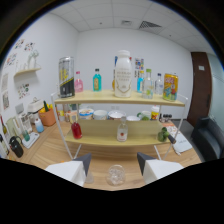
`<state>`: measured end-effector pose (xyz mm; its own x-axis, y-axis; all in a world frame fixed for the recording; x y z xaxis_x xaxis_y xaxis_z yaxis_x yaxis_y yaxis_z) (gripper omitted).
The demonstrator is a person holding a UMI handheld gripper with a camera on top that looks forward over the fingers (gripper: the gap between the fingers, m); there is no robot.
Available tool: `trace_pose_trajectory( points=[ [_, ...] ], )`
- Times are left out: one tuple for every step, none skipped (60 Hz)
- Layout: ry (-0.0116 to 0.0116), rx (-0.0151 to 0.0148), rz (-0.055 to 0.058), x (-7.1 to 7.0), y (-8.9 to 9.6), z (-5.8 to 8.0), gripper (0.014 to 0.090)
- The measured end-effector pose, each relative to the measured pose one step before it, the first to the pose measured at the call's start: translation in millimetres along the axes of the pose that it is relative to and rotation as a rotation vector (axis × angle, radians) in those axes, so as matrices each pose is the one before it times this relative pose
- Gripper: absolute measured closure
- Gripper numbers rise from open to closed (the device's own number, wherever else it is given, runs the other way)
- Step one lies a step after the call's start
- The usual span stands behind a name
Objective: Make me a cup of Mount Fuji.
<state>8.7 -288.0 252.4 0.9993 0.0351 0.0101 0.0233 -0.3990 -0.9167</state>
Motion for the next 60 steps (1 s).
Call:
trace_pose_trajectory(
  points=[
    [0.00132, 0.00916, 0.0019, 2.83, -10.03, -0.93, 0.0187],
    [0.00013, 0.01106, 0.0015, 2.18, -10.22, 0.37, 0.0188],
    [-0.00040, 0.01152, 0.0017, 1.73, -10.74, 0.33, 0.0186],
    [-0.00033, 0.01375, 0.0016, 1.70, -11.10, 1.09, 0.0186],
    [0.00149, 0.01537, 0.0011, 2.00, -11.01, 1.31, 0.0186],
    [0.00320, 0.01510, 0.0013, 2.13, -10.90, 1.66, 0.0188],
    [0.00372, 0.01317, 0.0017, 2.04, -10.19, 1.85, 0.0186],
    [0.00230, 0.01130, 0.0018, 1.64, -9.60, 2.15, 0.0189],
    [0.00057, 0.00939, 0.0004, 0.91, -11.47, 3.39, 0.0190],
    [-0.00116, 0.00984, 0.0015, 0.89, -8.46, 2.53, 0.0189],
    [-0.00126, 0.01000, 0.0023, 0.58, -8.46, 3.14, 0.0189],
    [-0.00106, 0.01003, 0.0042, 0.08, -6.96, 3.13, 0.0188],
    [-0.00027, 0.01077, 0.0040, 0.49, -7.65, 3.66, 0.0189],
    [0.00052, 0.01153, 0.0040, 0.62, -7.43, 3.81, 0.0190],
    [0.00018, 0.01206, 0.0034, 0.66, -7.39, 4.29, 0.0190],
    [-0.00146, 0.01295, 0.0032, 0.23, -7.11, 4.36, 0.0189],
    [-0.00285, 0.01223, 0.0023, -0.18, -6.45, 4.74, 0.0189],
    [-0.00133, 0.01018, 0.0016, 0.18, -5.62, 4.82, 0.0189],
    [0.00167, 0.00883, 0.0011, 0.85, -4.98, 4.90, 0.0188],
    [0.00283, 0.00769, 0.0002, 0.80, -4.56, 5.08, 0.0189],
    [0.00123, 0.00658, -0.0006, 0.34, -4.09, 5.18, 0.0190],
    [-0.00151, 0.00522, -0.0013, 0.61, -4.74, 4.84, 0.0191],
    [-0.00165, 0.00359, -0.0006, 0.03, -3.45, 5.38, 0.0191],
    [0.00004, 0.00361, -0.0003, 0.13, -2.87, 5.37, 0.0192],
    [0.00176, 0.00382, 0.0004, 0.31, -2.75, 5.44, 0.0191],
    [0.00137, 0.00218, 0.0014, -0.45, -2.67, 3.96, 0.0193],
    [-0.00137, 0.00315, 0.0020, 0.57, -1.41, 6.35, 0.0194],
    [-0.00075, -0.00062, 0.0034, -0.76, -1.82, 4.09, 0.0196],
    [0.00000, 0.00012, 0.0026, 0.26, -0.88, 4.84, 0.0202],
    [0.00154, 0.00028, 0.0021, 0.44, -0.83, 4.91, 0.0210],
    [0.00219, 0.00035, 0.0021, 0.70, -0.61, 4.80, 0.0217],
    [-0.00009, -0.00053, 0.0017, 0.25, 0.05, 4.60, 0.0229],
    [-0.00133, -0.00200, 0.0011, -0.03, 0.39, 4.60, 0.0248],
    [-0.00027, -0.00273, 0.0008, 0.13, 0.78, 4.38, 0.0265],
    [0.00167, -0.00294, 0.0006, 0.72, 1.07, 4.24, 0.0282],
    [0.00267, -0.00417, -0.0001, 0.94, 1.45, 4.05, 0.0298],
    [0.00184, -0.00558, -0.0009, 0.68, 1.47, 4.23, 0.0316],
    [0.00129, -0.00805, 0.0011, 0.88, 1.91, 2.68, 0.0339],
    [0.00248, -0.00872, 0.0010, 1.10, 2.22, 3.19, 0.0361],
    [0.00140, -0.00591, 0.0012, -0.07, 2.49, 3.01, 0.0384],
    [0.00021, -0.00542, 0.0013, 0.56, 1.61, 1.85, 0.0413],
    [-0.00266, -0.00268, 0.0022, -0.29, 0.77, 1.28, 0.0442],
    [-0.00522, -0.00060, 0.0028, -0.60, 0.07, 0.78, 0.0481],
    [-0.00569, 0.00202, 0.0040, -0.78, -0.16, 0.68, 0.0524],
    [-0.00612, 0.00425, 0.0045, -0.78, -0.82, 0.00, 0.0535],
    [0.00222, 0.00388, 0.0032, 0.79, -0.86, 0.04, 0.0536],
    [0.00208, 0.00119, 0.0011, 0.67, 0.01, -0.26, 0.0538],
    [0.00147, -0.00049, -0.0017, 0.50, 0.42, -0.31, 0.0539],
    [-0.00018, -0.00079, -0.0031, 0.00, 0.72, 0.05, 0.0540],
    [0.00028, 0.00022, -0.0021, -0.04, -0.12, -0.33, 0.0541],
    [-0.00079, 0.00094, 0.0000, -0.19, -0.14, -0.63, 0.0546],
    [-0.00099, 0.00210, 0.0011, -0.13, -0.18, -0.45, 0.0549],
    [-0.00088, 0.00171, 0.0012, -0.05, -0.01, -0.43, 0.0549],
    [-0.00100, -0.00144, 0.0007, -0.62, 0.13, -0.53, 0.0553],
    [-0.00108, -0.00164, -0.0004, 0.00, 0.07, -0.71, 0.0554],
    [-0.00074, -0.00228, -0.0005, 0.03, 0.15, -0.87, 0.0559],
    [-0.00030, 0.00010, 0.0002, -0.04, -0.47, -1.05, 0.0559],
    [-0.00035, 0.00282, 0.0002, -0.12, -0.93, -1.44, 0.0557],
    [-0.00254, 0.00376, -0.0021, -0.33, -1.39, -1.71, 0.0561],
    [-0.00345, 0.00513, -0.0030, -0.41, -1.79, -2.09, 0.0561]
  ],
)
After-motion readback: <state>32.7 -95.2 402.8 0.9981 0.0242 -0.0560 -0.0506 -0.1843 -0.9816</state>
